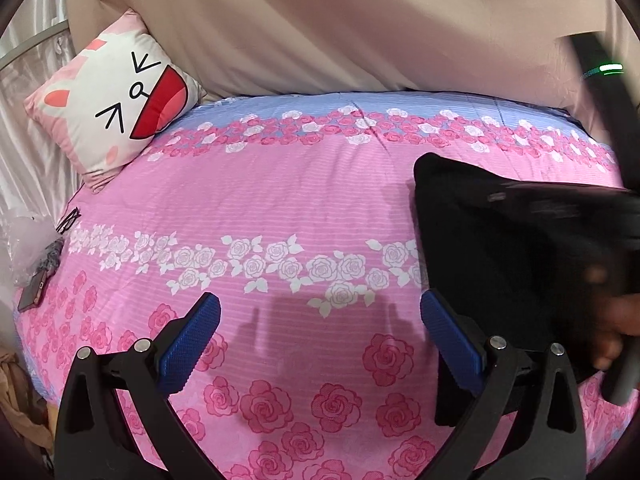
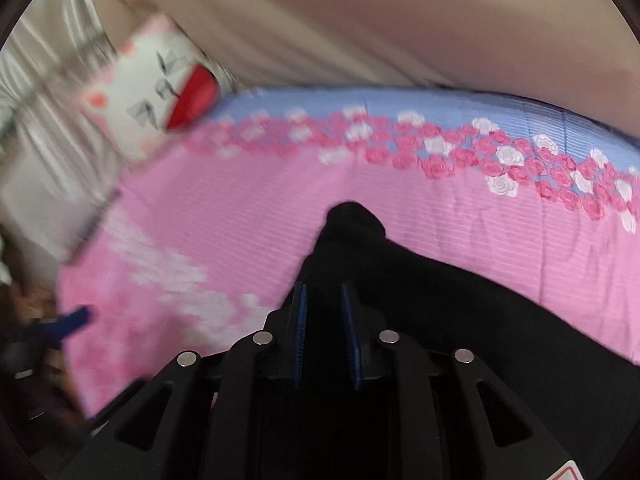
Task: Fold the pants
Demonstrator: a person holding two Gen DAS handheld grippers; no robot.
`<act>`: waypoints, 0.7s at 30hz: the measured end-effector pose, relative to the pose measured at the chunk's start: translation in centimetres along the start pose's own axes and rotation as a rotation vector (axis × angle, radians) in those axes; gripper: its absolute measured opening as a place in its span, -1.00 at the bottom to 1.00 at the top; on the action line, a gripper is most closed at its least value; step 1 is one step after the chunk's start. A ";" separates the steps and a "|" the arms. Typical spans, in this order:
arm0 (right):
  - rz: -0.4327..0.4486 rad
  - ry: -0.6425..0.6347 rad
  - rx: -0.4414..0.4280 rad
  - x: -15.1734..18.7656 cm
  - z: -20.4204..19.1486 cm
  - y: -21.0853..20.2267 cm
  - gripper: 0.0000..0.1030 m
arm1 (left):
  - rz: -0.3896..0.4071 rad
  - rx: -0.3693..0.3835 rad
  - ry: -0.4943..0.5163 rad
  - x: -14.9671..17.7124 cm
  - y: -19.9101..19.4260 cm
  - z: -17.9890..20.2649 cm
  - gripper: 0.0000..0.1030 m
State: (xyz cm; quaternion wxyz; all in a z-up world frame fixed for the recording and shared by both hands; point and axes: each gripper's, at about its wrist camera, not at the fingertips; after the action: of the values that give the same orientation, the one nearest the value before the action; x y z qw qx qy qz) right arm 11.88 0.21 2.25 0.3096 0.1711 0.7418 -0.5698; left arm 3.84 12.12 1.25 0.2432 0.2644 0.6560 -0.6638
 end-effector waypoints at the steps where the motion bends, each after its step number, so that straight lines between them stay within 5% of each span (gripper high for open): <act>1: 0.015 0.011 0.031 0.5 1.0 -1.0 -0.64 | 0.002 0.011 -0.001 -0.1 0.0 0.1 0.91; 6: 0.042 0.245 0.256 4.3 12.0 -6.2 -0.59 | 0.002 0.054 0.037 -0.4 0.2 2.5 0.91; 7: 0.007 0.269 0.345 5.3 14.6 -5.9 -0.76 | -0.001 0.061 0.053 -0.4 0.3 3.3 0.91; 8: -0.013 0.297 0.381 6.2 16.5 -5.9 -0.80 | -0.003 0.065 0.064 -0.3 0.5 4.0 0.91; 9: 0.001 0.361 0.328 6.9 17.7 -6.7 -0.80 | -0.006 0.070 0.079 -0.3 0.6 4.8 0.91; 11: 0.053 0.413 0.300 7.7 17.6 -9.1 -0.70 | -0.013 0.071 0.115 -0.3 0.9 6.6 0.91; 14: 0.117 0.248 0.338 7.7 13.7 -11.3 -0.58 | -0.020 0.065 0.161 -0.2 1.0 9.0 0.91; 16: 0.084 0.180 0.306 8.5 12.5 -10.7 -0.55 | -0.024 0.072 0.179 -0.1 1.1 10.2 0.91; 18: 0.018 0.153 0.369 9.9 12.8 -8.9 -0.53 | -0.026 0.068 0.191 0.0 1.1 10.9 0.91; 21: 0.037 0.211 0.379 11.3 13.8 -9.5 -0.53 | -0.041 0.066 0.196 0.1 1.3 11.6 0.91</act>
State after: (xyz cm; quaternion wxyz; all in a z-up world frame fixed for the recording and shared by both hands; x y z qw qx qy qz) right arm 1.27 -16.80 -0.26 0.2030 0.2984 0.6463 -0.6723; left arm 4.25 0.47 0.17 0.1554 0.3223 0.6597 -0.6609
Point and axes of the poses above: each gripper's, at about its wrist camera, not at the fingertips, and y roughly the way its jaws point, z to its right, x to its underside, and after that the axes turned 7 degrees about x, right-handed
